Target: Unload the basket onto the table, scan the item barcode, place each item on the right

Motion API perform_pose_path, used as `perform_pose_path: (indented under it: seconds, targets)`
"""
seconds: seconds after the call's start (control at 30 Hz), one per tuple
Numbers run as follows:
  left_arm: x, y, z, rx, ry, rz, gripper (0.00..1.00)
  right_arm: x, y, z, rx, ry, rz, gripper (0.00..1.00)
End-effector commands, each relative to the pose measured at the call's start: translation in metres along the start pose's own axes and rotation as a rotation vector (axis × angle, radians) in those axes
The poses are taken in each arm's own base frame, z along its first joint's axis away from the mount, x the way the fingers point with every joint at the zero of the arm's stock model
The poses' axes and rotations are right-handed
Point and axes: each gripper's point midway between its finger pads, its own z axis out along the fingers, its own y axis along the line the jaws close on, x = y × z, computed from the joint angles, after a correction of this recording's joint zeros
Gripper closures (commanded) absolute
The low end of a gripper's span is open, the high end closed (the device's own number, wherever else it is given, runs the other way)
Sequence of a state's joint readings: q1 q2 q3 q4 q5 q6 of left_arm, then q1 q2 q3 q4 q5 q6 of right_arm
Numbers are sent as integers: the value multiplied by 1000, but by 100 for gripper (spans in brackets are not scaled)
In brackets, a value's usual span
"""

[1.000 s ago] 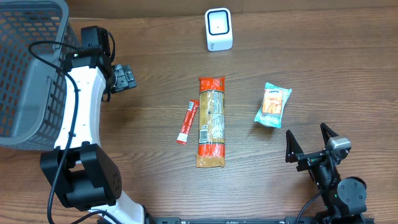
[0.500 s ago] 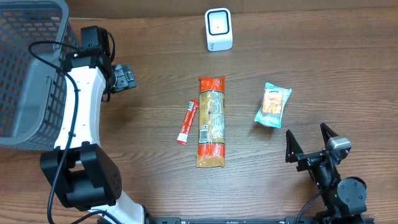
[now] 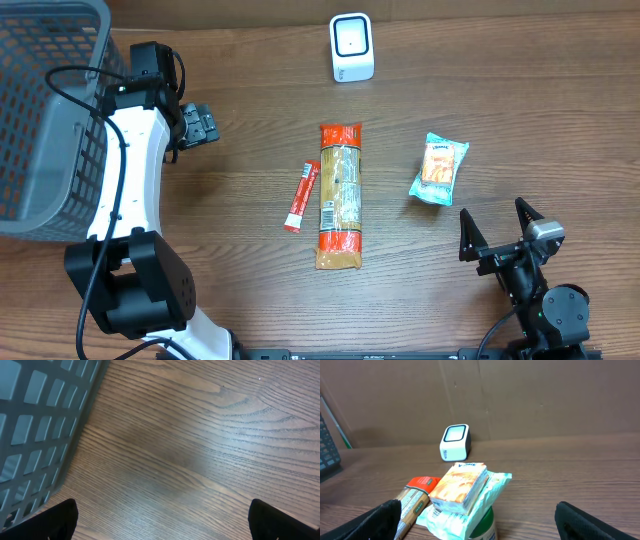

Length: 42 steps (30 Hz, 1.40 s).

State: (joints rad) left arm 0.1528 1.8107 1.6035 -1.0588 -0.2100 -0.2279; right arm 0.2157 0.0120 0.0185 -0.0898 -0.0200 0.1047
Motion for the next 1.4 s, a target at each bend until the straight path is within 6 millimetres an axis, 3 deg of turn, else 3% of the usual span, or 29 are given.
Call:
perform_pose_path:
  seconds: [0.0,1.07,1.37]
  targets:
    - [-6,-1,-7,13,-23,4,0,1,-1,0,3,-5,4,0]
    - [-6,-1,-7,14,-23,4,0,2,0,0,-5,-4,4,0]
    - [-6,-1,-7,13,-23,4,0,-7,2,-3,-3,2,95,0]
